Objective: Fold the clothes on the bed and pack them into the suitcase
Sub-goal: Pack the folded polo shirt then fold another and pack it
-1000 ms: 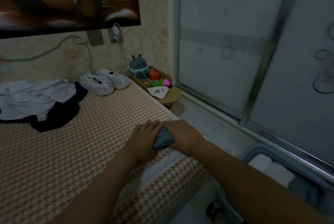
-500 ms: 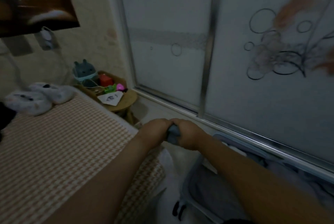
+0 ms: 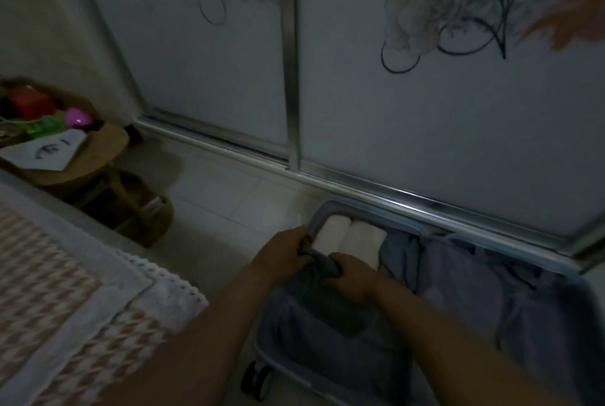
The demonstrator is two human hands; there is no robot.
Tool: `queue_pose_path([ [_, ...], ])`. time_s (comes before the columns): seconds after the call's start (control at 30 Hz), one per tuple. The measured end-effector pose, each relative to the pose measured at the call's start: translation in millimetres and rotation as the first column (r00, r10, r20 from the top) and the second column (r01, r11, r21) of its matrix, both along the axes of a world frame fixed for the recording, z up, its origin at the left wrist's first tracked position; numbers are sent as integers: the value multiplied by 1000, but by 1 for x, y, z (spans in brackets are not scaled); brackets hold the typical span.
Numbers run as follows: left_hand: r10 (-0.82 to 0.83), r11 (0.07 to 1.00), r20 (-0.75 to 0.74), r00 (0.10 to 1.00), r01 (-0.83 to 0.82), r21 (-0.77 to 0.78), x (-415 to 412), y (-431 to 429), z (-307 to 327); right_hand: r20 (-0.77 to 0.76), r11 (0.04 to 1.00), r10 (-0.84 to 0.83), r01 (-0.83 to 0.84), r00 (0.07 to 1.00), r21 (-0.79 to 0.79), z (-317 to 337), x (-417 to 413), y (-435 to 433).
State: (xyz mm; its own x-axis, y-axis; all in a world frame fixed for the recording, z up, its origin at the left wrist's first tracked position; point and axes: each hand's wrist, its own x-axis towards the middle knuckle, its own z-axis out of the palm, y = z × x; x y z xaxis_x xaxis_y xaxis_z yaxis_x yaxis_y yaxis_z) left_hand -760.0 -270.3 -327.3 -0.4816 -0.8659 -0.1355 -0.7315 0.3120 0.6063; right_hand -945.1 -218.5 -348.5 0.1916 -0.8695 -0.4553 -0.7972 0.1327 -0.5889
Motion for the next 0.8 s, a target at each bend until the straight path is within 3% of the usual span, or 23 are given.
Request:
queue_pose_path([
  [0.07,26,1000,-8,1000,-26,16,0,1,-32,-24,996,-33,35,999,78,-34,-8,-2],
  [0.23,-105,991,63,992,110,-70,8,10,-98,-47,974,-68,77,997,214,-105,-15,-12],
  [0.4,-201,949,230,952,248,-197,2,17,-140,187,920,-339,283,922,272,-135,-19,-19],
  [0.47,-189,946,296,936,254,-200,1,21,-153,270,897,-427,368,863,243,-136,-4,-17],
  [0.5,-190,950,333,924,259,-176,0,23,-158,280,915,-395,348,875,204,-139,5,-15],
  [0.6,-255,945,487,835,322,-58,5,28,-165,137,910,-409,391,902,141,-153,22,-6],
  [0.67,-275,933,552,787,357,-44,6,29,-166,8,901,-434,434,901,4,-159,19,-1],
  [0.8,-293,926,551,782,376,-41,0,41,-172,57,868,-496,497,866,-1,-163,23,3],
])
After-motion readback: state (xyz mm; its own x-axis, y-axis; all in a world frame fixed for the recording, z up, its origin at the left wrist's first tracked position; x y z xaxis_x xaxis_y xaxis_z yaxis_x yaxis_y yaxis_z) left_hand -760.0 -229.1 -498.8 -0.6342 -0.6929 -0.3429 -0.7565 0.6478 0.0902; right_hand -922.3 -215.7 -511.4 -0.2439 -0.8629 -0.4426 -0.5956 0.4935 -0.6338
